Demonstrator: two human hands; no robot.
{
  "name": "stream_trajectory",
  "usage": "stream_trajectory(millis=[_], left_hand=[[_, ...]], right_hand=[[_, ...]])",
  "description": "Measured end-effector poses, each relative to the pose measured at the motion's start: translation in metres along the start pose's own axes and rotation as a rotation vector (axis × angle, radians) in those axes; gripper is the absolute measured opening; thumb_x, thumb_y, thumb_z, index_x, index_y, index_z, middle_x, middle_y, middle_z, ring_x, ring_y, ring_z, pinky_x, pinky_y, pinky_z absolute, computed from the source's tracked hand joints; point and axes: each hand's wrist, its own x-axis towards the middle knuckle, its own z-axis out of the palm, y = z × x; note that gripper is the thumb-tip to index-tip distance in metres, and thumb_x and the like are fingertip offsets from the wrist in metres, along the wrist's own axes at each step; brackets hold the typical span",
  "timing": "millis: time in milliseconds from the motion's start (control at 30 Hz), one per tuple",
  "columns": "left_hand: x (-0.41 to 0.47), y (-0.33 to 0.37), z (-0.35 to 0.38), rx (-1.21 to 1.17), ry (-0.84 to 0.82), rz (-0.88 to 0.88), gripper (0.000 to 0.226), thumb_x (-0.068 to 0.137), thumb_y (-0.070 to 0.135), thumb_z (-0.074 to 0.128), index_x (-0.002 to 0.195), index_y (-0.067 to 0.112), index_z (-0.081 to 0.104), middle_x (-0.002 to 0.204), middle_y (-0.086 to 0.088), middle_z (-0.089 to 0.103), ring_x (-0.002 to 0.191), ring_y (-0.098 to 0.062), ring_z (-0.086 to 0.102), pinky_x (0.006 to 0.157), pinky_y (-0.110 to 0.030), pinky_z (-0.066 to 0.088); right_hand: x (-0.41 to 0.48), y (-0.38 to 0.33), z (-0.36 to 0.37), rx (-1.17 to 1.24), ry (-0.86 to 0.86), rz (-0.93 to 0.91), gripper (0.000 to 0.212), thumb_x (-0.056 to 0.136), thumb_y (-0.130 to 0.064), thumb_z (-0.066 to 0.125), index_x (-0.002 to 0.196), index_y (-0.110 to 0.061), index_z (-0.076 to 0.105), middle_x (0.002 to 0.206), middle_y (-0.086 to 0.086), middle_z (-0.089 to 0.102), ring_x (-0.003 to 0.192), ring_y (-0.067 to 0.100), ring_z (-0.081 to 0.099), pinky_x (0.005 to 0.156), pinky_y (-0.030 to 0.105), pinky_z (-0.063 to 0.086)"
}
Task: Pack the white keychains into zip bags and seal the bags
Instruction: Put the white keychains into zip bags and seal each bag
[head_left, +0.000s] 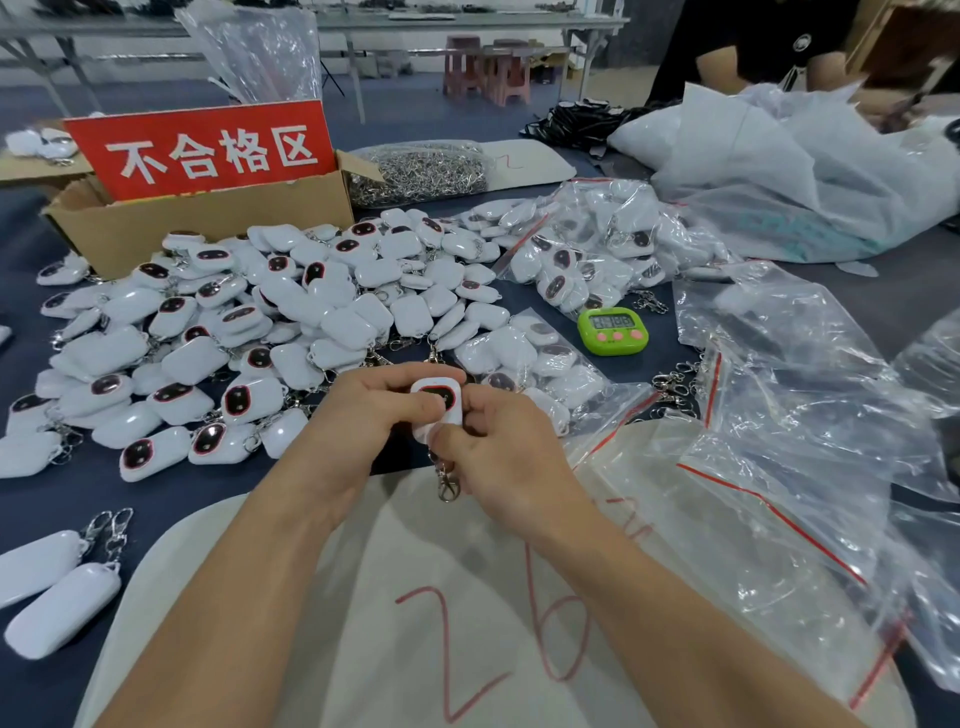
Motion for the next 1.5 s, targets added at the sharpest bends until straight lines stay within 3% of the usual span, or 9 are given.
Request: stream_trajectory(millis=[267, 467, 667, 767, 933, 1067, 1233, 1367, 1500], left_hand=[[0.001, 0.0, -0.004, -0.136, 0.106, 0.067, 0.028, 0.064, 0.011, 0.077, 0.087, 0.024, 0.083, 0.084, -0.002, 0.076, 0.074, -0.014, 0.07, 0.076, -0.023, 0.056], [0.001, -0.01, 0.006, 0.29, 0.103, 0.236, 0.027, 0.064, 0.004, 0.081, 0.082, 0.023, 0.075, 0.083, -0.003, 0.078, 0.075, -0.022, 0.066, 0.076, -0.042, 0.057], [-0.001, -0.005, -0.004, 0.031, -0.229, 0.161, 0.052, 0.073, 0.001, 0.074, 0.122, 0.019, 0.074, 0.117, -0.011, 0.076, 0.111, -0.023, 0.071, 0.099, -0.033, 0.056], [-0.004, -0.004, -0.008, -0.062, -0.245, 0.061, 0.051, 0.071, 0.004, 0.077, 0.122, 0.013, 0.074, 0.111, -0.01, 0.076, 0.098, -0.018, 0.072, 0.084, -0.028, 0.06], [0.003, -0.004, -0.002, -0.053, 0.081, -0.009, 0.015, 0.084, 0.012, 0.075, 0.085, 0.023, 0.084, 0.093, -0.003, 0.079, 0.075, -0.006, 0.072, 0.057, -0.017, 0.054], [0.006, -0.005, -0.005, -0.106, 0.18, -0.009, 0.024, 0.092, 0.007, 0.069, 0.081, 0.022, 0.084, 0.09, -0.004, 0.078, 0.074, -0.006, 0.071, 0.056, -0.018, 0.054], [0.006, -0.007, -0.004, -0.075, 0.162, -0.015, 0.021, 0.091, 0.006, 0.07, 0.084, 0.02, 0.083, 0.091, -0.003, 0.079, 0.075, -0.006, 0.072, 0.057, -0.018, 0.054], [0.006, -0.008, -0.002, -0.047, 0.175, -0.022, 0.018, 0.091, 0.006, 0.07, 0.087, 0.019, 0.082, 0.092, -0.003, 0.079, 0.075, -0.006, 0.072, 0.058, -0.018, 0.055], [0.008, -0.007, -0.002, -0.049, 0.183, -0.015, 0.017, 0.091, 0.005, 0.069, 0.089, 0.017, 0.081, 0.09, -0.002, 0.079, 0.073, -0.006, 0.071, 0.057, -0.018, 0.055]], right_hand=[[-0.008, -0.008, -0.01, -0.018, 0.161, -0.129, 0.011, 0.091, -0.015, 0.065, 0.081, -0.021, 0.068, 0.063, -0.002, 0.069, 0.052, 0.008, 0.06, 0.056, 0.025, 0.048], [-0.009, -0.008, -0.015, -0.115, 0.315, -0.316, 0.035, 0.085, -0.011, 0.07, 0.09, -0.046, 0.073, 0.09, -0.015, 0.075, 0.083, 0.009, 0.072, 0.08, 0.032, 0.059], [-0.01, -0.003, -0.015, -0.196, 0.32, -0.517, 0.03, 0.083, 0.006, 0.069, 0.097, -0.017, 0.082, 0.106, -0.012, 0.075, 0.1, 0.002, 0.069, 0.092, 0.016, 0.051], [-0.014, -0.007, -0.019, -0.301, 0.239, -0.59, 0.033, 0.081, 0.007, 0.064, 0.096, -0.016, 0.083, 0.104, -0.009, 0.078, 0.098, 0.004, 0.069, 0.091, 0.012, 0.05], [-0.006, -0.018, -0.07, -0.531, 0.51, -0.294, 0.027, 0.086, -0.007, 0.065, 0.092, -0.027, 0.083, 0.087, -0.008, 0.078, 0.082, 0.013, 0.066, 0.076, 0.018, 0.042], [0.001, -0.018, -0.104, -0.785, 0.241, 0.019, 0.039, 0.08, -0.004, 0.06, 0.062, -0.035, 0.076, 0.047, -0.017, 0.058, 0.063, 0.01, 0.06, 0.057, 0.01, 0.036], [0.005, -0.015, -0.106, -0.85, -0.024, -0.016, 0.037, 0.079, -0.003, 0.064, 0.072, -0.033, 0.083, 0.089, -0.028, 0.063, 0.098, 0.001, 0.052, 0.075, 0.016, 0.033], [0.005, -0.01, -0.105, -0.752, 0.098, -0.046, 0.038, 0.08, 0.0, 0.062, 0.076, -0.031, 0.084, 0.096, -0.018, 0.073, 0.097, 0.004, 0.054, 0.073, 0.002, 0.035], [0.006, -0.009, -0.1, -0.802, 0.14, -0.082, 0.042, 0.083, 0.003, 0.062, 0.104, -0.027, 0.084, 0.127, -0.002, 0.069, 0.115, 0.022, 0.058, 0.092, 0.025, 0.038]])
